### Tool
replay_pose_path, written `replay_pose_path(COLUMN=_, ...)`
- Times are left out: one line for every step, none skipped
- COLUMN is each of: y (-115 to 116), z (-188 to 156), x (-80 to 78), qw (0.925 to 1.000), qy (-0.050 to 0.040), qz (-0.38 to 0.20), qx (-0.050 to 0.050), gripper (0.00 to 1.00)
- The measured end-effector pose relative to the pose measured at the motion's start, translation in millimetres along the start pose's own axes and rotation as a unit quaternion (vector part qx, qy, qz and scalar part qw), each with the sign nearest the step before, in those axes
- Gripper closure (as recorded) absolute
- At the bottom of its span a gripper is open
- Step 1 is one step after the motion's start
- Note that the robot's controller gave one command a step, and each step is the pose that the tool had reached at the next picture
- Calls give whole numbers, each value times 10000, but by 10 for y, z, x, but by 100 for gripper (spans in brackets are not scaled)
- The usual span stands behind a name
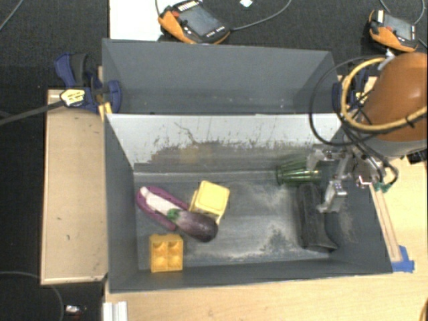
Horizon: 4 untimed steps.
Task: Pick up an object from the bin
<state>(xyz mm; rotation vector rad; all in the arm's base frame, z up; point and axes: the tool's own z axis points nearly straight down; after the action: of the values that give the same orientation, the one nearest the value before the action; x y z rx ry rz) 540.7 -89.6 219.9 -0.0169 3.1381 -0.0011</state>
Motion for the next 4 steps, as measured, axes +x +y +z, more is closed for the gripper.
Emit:
replay_pose_path(y=0, z=0, x=0, qw=10000, qy=0, qz=-2, qx=0, gripper=0)
replay_pose_path(y=19, z=63, x=17, qw=9999, qy=-26, qz=98, qx=4, gripper=0)
replay_pose_path(y=62, z=759, x=143, qw=9797, qy=-35, qz=-2003, qx=12, gripper=0)
replay_pose_path(y=56, z=900, x=141, qw=9710, qy=-9, qz=-2390, qx=1, gripper=0)
